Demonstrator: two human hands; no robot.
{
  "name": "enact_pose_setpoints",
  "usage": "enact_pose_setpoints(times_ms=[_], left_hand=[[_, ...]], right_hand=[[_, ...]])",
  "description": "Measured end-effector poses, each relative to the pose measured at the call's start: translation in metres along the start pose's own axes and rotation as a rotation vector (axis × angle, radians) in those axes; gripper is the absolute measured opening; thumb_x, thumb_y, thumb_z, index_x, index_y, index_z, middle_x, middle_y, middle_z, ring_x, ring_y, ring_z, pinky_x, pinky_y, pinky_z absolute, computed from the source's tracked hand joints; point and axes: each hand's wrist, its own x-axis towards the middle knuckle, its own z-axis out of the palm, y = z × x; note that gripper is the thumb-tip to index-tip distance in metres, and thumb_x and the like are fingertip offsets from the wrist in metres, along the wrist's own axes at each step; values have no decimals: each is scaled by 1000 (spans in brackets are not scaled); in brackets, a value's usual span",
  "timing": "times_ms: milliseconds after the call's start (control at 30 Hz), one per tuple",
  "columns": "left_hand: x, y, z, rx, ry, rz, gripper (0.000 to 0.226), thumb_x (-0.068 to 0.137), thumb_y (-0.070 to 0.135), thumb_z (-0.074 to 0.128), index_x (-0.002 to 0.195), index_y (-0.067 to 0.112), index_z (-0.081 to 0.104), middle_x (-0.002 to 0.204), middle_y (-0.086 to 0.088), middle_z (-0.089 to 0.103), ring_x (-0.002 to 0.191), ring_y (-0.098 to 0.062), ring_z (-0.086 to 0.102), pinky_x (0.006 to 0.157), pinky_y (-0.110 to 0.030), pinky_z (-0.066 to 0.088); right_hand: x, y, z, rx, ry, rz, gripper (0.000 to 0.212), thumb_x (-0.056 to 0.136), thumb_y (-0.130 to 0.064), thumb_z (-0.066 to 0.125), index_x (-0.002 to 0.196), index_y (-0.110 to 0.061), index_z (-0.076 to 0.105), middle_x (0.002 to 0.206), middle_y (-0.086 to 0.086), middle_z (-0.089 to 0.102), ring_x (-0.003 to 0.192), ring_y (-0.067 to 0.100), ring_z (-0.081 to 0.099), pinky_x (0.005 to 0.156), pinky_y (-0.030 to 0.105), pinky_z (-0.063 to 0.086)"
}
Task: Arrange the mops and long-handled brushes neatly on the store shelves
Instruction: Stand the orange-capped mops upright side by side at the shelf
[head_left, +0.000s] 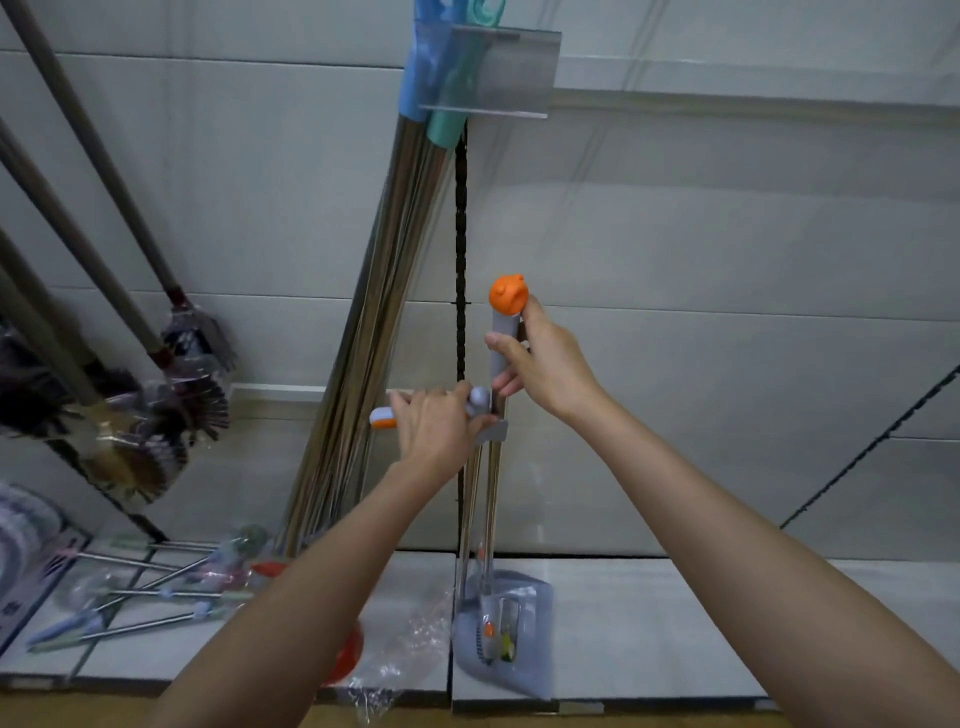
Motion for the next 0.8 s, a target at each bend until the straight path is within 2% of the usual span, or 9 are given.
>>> enact_pose_setpoints(times_ms=[100, 200, 300, 467, 667, 800], left_hand=[[14, -3, 3, 51, -45, -18, 45, 86, 58, 43, 106, 20, 54, 104, -7, 66, 104, -27, 55, 95, -46, 34], [24, -4, 5, 106, -66, -31, 46, 87, 57, 42, 111, 19, 53, 110, -9, 64, 109, -29, 53, 94, -46, 34], [29, 3, 7, 113, -90, -3, 46, 90, 53, 41, 115, 16, 51, 115, -9, 61, 112, -28, 51, 94, -45, 31], [34, 15, 7, 63, -79, 17, 39, 91, 49, 43, 105, 14, 54, 108, -9, 64, 104, -27, 55, 91, -42, 30], [38, 29, 8, 40, -65, -19, 35, 91, 44, 46, 104, 13, 54, 105, -11, 63, 103, -29, 54, 90, -41, 30], [38, 32, 12, 38, -85, -44, 31, 92, 38, 46, 107, 12, 53, 109, -12, 61, 106, -29, 53, 90, -43, 30]], right_hand=[[17, 3, 2, 11, -17, 38, 29, 93, -21, 52, 119, -12, 41, 86, 12, 65, 63, 29, 70, 67, 41, 59], [26, 7, 7, 47, -12, 86, 28, 92, -13, 55, 117, -4, 47, 88, 7, 61, 69, 32, 69, 62, 34, 59], [30, 11, 5, 65, 27, 117, 22, 91, -8, 54, 113, -3, 49, 89, 8, 59, 62, 26, 64, 58, 29, 58], [32, 14, -7, 76, 58, 115, 8, 93, -4, 49, 99, -9, 47, 91, 14, 58, 56, 22, 61, 66, 36, 58], [33, 14, -14, 89, 103, 153, 21, 94, -3, 45, 112, 3, 53, 89, 18, 61, 65, 31, 62, 76, 42, 58], [33, 14, -12, 97, 106, 170, 23, 95, -5, 44, 116, 2, 52, 92, 15, 60, 70, 32, 63, 79, 43, 57]])
